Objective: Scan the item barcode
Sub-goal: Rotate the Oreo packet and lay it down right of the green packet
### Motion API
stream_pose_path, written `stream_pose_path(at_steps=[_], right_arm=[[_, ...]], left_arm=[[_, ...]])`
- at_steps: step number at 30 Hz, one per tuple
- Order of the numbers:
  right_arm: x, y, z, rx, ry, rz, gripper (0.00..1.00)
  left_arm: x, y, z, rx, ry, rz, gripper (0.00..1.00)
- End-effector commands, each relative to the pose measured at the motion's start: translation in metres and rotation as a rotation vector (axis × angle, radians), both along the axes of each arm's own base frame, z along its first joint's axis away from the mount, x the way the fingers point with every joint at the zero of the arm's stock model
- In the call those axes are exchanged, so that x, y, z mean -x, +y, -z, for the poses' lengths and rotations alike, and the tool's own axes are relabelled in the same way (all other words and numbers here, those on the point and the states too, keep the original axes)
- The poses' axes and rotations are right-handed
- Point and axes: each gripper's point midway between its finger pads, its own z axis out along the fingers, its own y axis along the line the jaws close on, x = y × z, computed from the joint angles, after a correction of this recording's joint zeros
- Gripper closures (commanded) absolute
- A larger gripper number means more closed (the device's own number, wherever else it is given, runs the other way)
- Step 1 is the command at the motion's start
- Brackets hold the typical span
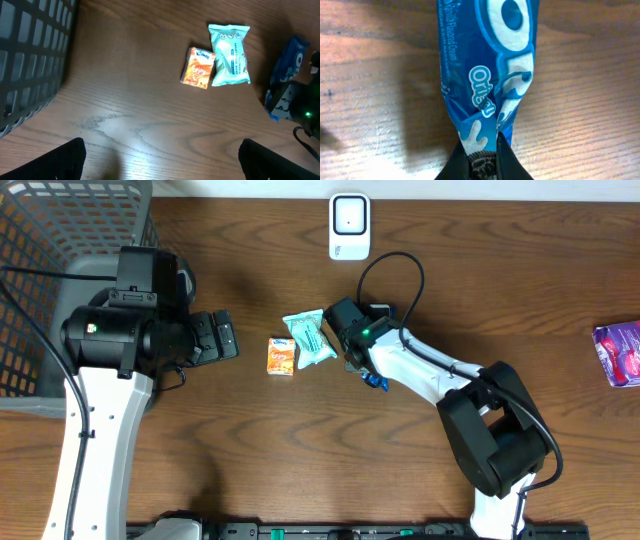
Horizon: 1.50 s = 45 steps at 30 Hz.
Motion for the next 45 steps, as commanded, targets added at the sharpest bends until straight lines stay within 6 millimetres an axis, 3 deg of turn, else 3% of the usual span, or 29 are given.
stream_pose_path(at_steps=[1,9,13,17,22,27,34,39,41,45], right_arm=[[-0.01,0.018,-0.01,-0.13,0.025,-0.005,0.99],[-0.029,0.06,-0.052,-0.573,0.095,-0.152,0.99],[-0.031,0.065,-0.072,-0.828,0.161,-0.171,0.99],[-0.041,0.069,-0.109,-1.094,0.15,-0.265,0.99],[-0.045,0.068,-0.132,-1.225,0.133,-0.322,0.99],[-0.037,0.073,-0.124,-1.235,0.179,-0.284,0.99],[-0.025,0.07,-0.085,-1.298,0.251,-0.081,0.99],[-0.026,0.035,-0.046,-1.29,0.217,0.123,0.98],[-0.027,0.019,-0.032,-1.255,0.197,0.183,0.93],[-0.035,-0.002,-0.029,-1.238,0.159,0.224,0.8]], left_arm=[[-0.002,0.002,-0.007,-0.009,-0.02,0.007,0.02],[-0.002,0.002,-0.007,-0.009,-0.02,0.007,0.02],[-0.002,0.002,-0.007,-0.009,-0.02,0.007,0.02],[-0.002,0.002,-0.007,-0.009,-0.02,0.007,0.02],[-0.002,0.002,-0.007,-0.009,-0.02,0.007,0.02],[-0.002,0.002,-0.007,-0.009,-0.02,0.007,0.02],[-0.002,0.002,-0.007,-0.009,-0.02,0.007,0.02],[-0.002,0.002,-0.007,-0.009,-0.02,0.007,0.02],[-0.002,0.002,-0.007,-0.009,-0.02,0.007,0.02],[-0.002,0.002,-0.007,-0.009,-0.02,0.007,0.02]])
